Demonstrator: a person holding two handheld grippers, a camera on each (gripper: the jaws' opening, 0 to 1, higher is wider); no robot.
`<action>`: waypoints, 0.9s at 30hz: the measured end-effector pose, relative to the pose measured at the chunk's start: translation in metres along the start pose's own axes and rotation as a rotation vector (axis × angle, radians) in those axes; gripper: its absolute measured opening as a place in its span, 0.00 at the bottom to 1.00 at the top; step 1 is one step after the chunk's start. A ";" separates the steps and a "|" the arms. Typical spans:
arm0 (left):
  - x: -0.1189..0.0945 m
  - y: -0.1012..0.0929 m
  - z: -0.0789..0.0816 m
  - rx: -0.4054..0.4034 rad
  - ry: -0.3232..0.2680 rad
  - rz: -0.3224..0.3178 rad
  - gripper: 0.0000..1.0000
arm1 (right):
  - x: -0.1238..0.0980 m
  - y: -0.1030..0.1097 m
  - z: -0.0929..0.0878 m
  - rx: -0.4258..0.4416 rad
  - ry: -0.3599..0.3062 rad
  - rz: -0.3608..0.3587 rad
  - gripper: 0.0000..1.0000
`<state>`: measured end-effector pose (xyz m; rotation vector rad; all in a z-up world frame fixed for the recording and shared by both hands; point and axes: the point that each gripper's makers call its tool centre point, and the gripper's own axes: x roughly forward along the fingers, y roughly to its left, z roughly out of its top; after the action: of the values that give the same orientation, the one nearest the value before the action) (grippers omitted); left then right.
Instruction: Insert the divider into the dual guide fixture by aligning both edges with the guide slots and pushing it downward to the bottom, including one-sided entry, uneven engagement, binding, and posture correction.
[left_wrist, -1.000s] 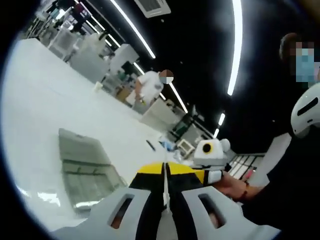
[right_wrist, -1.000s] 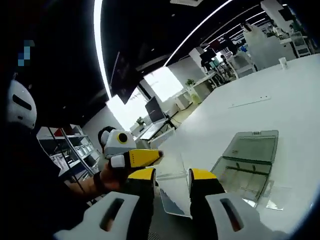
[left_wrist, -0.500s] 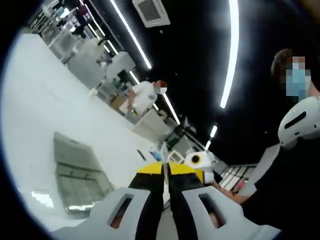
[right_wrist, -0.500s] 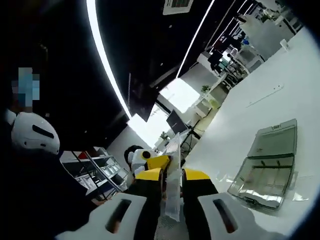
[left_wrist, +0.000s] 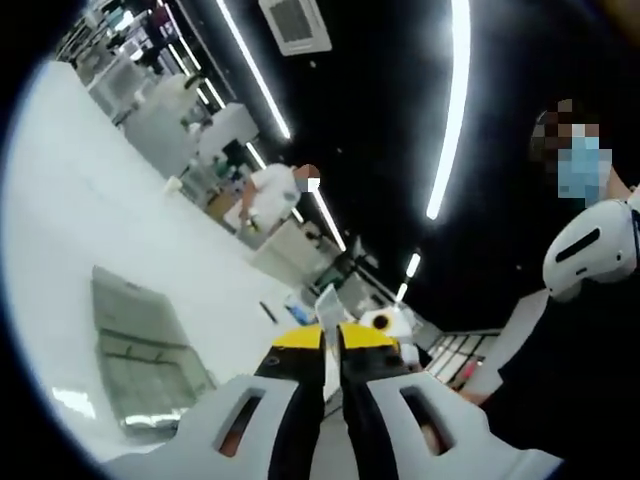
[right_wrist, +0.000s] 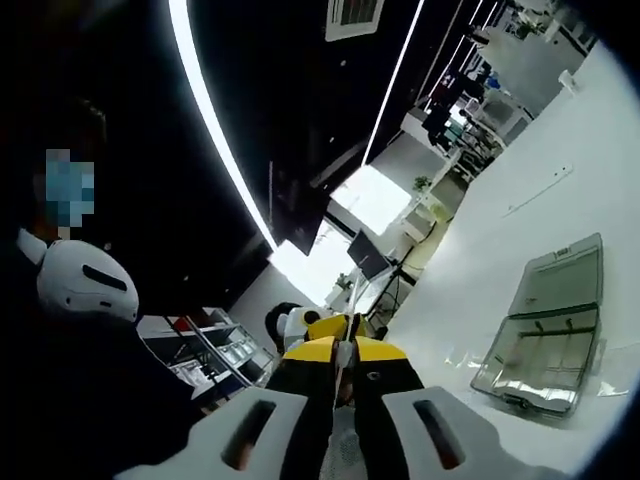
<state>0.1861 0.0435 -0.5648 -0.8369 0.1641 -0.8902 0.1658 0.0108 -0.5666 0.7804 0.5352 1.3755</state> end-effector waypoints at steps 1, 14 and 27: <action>0.000 -0.003 0.001 0.008 -0.008 -0.019 0.01 | -0.001 0.000 0.001 -0.004 -0.005 0.004 0.00; -0.006 0.012 -0.003 0.079 0.055 0.033 0.14 | 0.002 -0.011 0.004 -0.042 -0.050 -0.085 0.00; -0.031 0.028 0.006 0.155 0.096 0.068 0.25 | 0.012 -0.035 0.006 -0.060 -0.095 -0.276 0.00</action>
<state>0.1865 0.0791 -0.5865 -0.6418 0.2038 -0.8683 0.1950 0.0214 -0.5876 0.6914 0.5041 1.0892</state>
